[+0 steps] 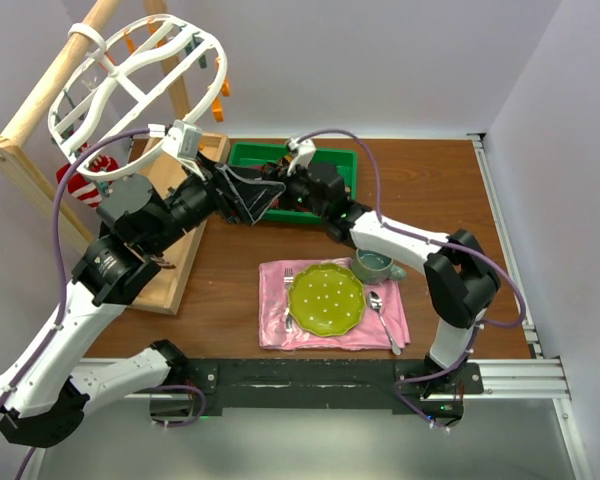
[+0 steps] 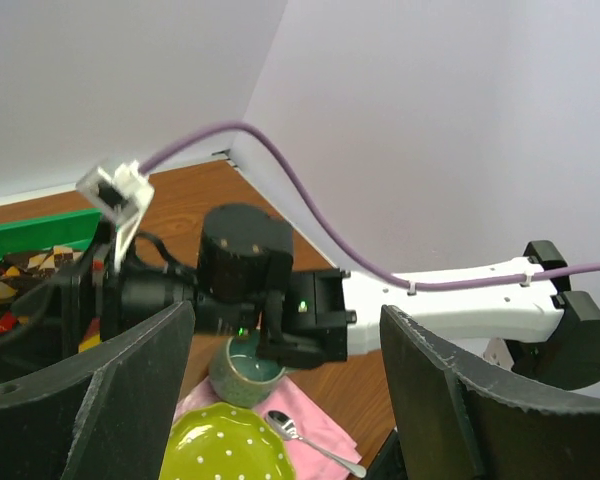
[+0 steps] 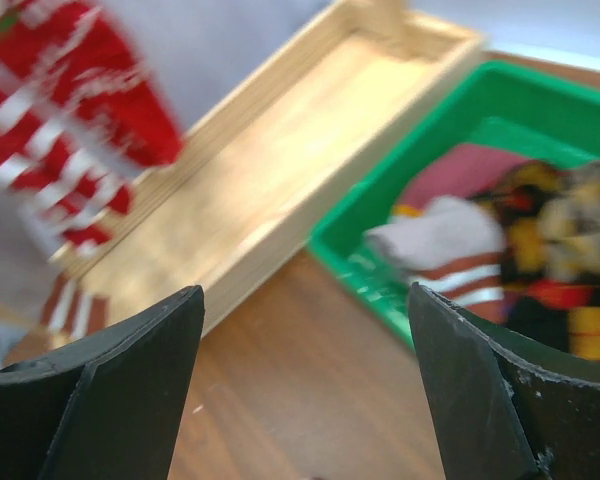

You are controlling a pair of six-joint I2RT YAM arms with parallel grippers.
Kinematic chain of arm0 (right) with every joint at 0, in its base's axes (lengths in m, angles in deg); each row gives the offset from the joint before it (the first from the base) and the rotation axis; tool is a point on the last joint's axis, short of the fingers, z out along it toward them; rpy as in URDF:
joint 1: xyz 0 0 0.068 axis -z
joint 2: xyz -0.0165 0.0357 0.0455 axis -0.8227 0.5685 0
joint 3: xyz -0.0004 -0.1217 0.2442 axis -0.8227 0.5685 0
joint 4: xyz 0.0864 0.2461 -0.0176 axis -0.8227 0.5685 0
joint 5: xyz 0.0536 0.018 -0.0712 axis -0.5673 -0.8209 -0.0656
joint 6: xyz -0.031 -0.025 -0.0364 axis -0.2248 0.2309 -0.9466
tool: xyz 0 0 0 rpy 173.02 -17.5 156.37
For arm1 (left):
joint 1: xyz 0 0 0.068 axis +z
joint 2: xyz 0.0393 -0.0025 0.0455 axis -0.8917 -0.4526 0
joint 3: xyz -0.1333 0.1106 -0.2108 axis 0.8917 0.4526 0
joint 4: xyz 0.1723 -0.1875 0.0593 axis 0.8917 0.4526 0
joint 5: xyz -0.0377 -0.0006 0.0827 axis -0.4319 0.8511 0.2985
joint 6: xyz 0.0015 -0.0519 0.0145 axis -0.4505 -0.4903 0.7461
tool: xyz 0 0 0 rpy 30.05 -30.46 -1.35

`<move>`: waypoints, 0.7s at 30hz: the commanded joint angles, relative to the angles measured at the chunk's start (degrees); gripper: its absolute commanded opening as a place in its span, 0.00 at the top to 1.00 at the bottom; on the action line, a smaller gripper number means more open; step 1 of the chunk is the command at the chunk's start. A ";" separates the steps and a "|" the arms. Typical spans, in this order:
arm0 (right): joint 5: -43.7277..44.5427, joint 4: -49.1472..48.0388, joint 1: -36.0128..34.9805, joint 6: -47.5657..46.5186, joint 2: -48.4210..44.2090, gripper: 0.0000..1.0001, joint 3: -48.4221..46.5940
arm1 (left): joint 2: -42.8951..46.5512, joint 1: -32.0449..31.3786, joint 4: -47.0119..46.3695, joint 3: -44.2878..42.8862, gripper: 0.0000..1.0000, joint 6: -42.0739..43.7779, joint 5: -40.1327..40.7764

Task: Remove the socks clipped to the hanger
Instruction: Place the sock in the bin.

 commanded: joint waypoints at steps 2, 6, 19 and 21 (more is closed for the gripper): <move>-5.79 -13.85 -10.89 -2.57 -2.35 0.13 3.52 | -0.03 0.09 -0.84 -3.74 0.20 0.71 -2.36; -5.88 -17.92 -16.70 -2.92 1.42 0.12 1.61 | -0.56 0.09 -0.58 -5.05 0.20 0.71 -3.15; 4.90 -8.87 -26.81 -5.12 25.86 0.10 -26.87 | -0.83 0.09 0.48 -7.25 0.20 0.98 -4.73; 5.19 -7.12 -27.08 -4.86 30.06 0.10 -32.30 | -0.92 0.00 0.56 -7.43 0.20 0.98 -5.08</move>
